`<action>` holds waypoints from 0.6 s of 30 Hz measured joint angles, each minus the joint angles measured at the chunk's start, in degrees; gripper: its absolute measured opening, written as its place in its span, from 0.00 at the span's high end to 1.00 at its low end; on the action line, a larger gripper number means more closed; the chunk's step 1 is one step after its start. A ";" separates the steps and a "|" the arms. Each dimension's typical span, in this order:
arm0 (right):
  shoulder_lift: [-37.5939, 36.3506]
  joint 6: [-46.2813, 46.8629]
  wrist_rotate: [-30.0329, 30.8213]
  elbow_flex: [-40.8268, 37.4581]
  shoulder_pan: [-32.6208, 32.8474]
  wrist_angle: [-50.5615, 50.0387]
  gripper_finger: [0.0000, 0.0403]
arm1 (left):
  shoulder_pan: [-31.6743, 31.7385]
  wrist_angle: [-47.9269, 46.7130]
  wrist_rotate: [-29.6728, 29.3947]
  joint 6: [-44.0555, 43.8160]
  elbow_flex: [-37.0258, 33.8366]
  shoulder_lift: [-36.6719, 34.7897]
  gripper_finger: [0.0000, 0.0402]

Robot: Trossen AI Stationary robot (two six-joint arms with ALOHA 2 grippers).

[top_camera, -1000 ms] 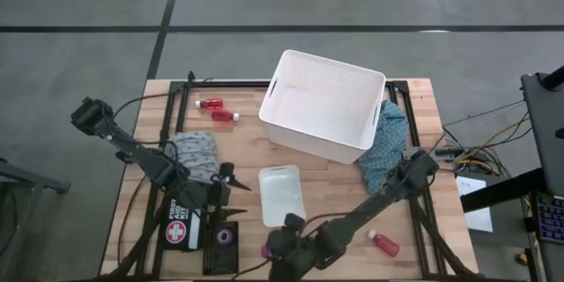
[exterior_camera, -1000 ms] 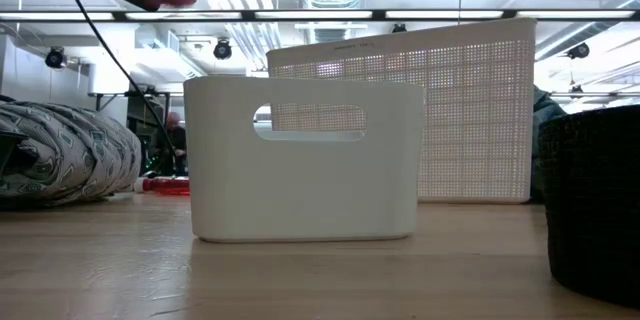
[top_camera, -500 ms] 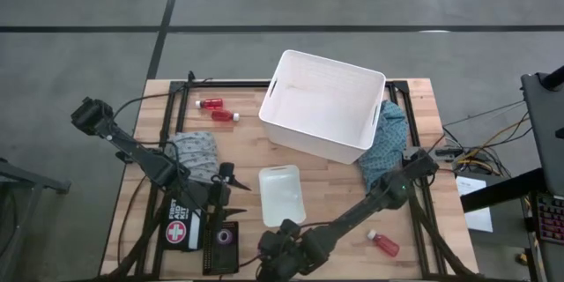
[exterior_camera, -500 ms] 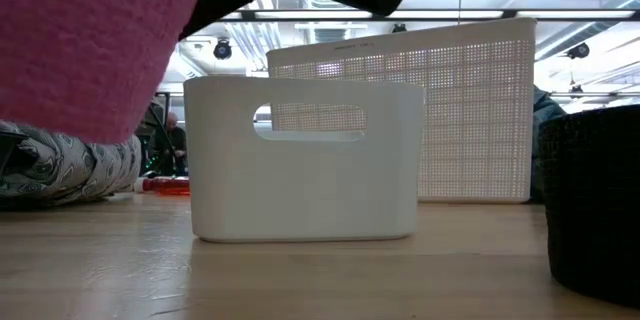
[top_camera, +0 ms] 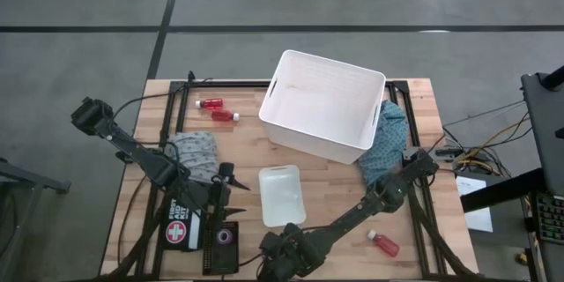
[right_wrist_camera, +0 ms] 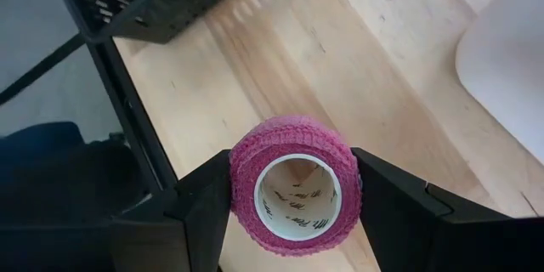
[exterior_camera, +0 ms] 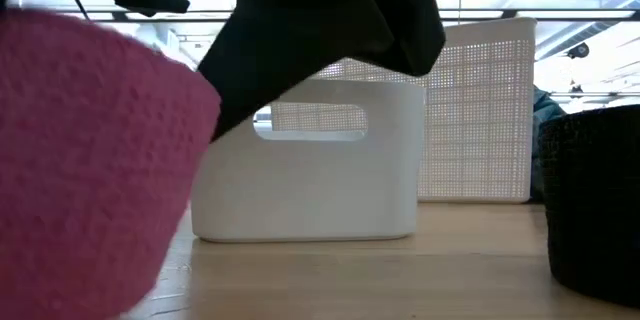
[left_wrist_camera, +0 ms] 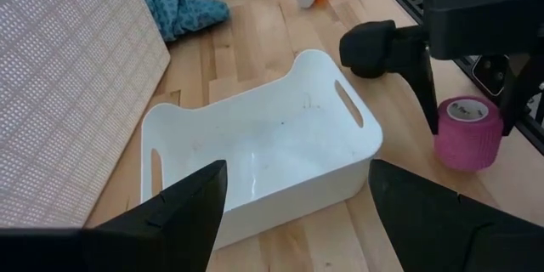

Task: Pick & Place Medicine items
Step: Put the pink bandage into the black bin

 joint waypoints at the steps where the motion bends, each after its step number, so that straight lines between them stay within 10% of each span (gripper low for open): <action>1: -0.05 0.63 -0.06 -0.01 -0.01 -0.23 0.46 | 0.00 0.00 -0.02 0.00 0.00 0.00 0.27; 18: -0.13 3.04 -1.38 -0.98 0.00 -0.32 0.31 | 0.00 0.00 0.00 0.00 0.00 0.00 0.27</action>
